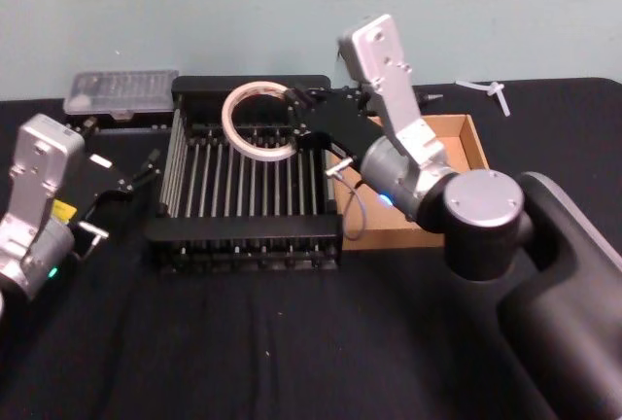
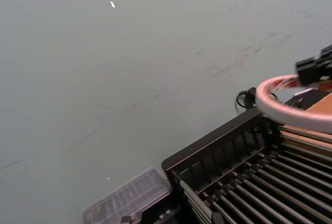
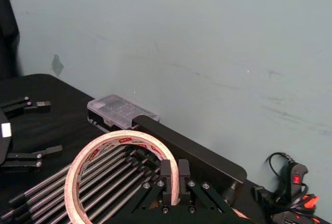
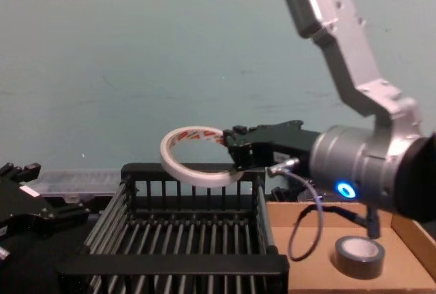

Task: Pick up the white tape and place it into the black box , Pick up the silver tape and place it into the brown box.

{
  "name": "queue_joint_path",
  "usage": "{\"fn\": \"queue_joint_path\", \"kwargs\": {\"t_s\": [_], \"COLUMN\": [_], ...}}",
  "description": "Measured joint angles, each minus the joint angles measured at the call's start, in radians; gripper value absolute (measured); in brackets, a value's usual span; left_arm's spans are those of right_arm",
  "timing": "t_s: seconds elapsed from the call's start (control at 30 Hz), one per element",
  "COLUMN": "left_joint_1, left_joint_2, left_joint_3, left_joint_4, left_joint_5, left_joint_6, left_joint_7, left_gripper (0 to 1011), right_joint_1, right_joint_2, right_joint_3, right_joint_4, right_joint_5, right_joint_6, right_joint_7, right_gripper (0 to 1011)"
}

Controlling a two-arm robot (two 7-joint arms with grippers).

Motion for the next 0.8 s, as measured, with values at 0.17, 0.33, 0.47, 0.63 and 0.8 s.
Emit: {"fn": "queue_joint_path", "kwargs": {"t_s": [0.17,0.33,0.47,0.63,0.8], "left_joint_1": [0.0,0.0,0.0,0.0,0.0], "left_joint_2": [0.0,0.0,0.0,0.0,0.0], "left_joint_3": [0.0,0.0,0.0,0.0,0.0], "left_joint_4": [0.0,0.0,0.0,0.0,0.0], "left_joint_5": [0.0,0.0,0.0,0.0,0.0], "left_joint_6": [0.0,0.0,0.0,0.0,0.0], "left_joint_7": [0.0,0.0,0.0,0.0,0.0], "left_gripper": [1002,1001,1001,1001,1001], "right_joint_1": [0.031,0.051,0.057,0.064,0.066], "right_joint_2": [-0.034,-0.061,-0.074,-0.086,-0.094], "right_joint_3": [-0.005,-0.008,-0.008,-0.005,0.001], "right_joint_4": [0.068,0.129,0.157,0.192,0.21], "right_joint_5": [-0.021,-0.045,-0.06,-0.079,-0.092], "right_joint_6": [0.002,0.006,0.01,0.015,0.019], "right_joint_7": [-0.01,-0.02,-0.024,-0.027,-0.028], "right_gripper": [90,90,90,90,90]}}
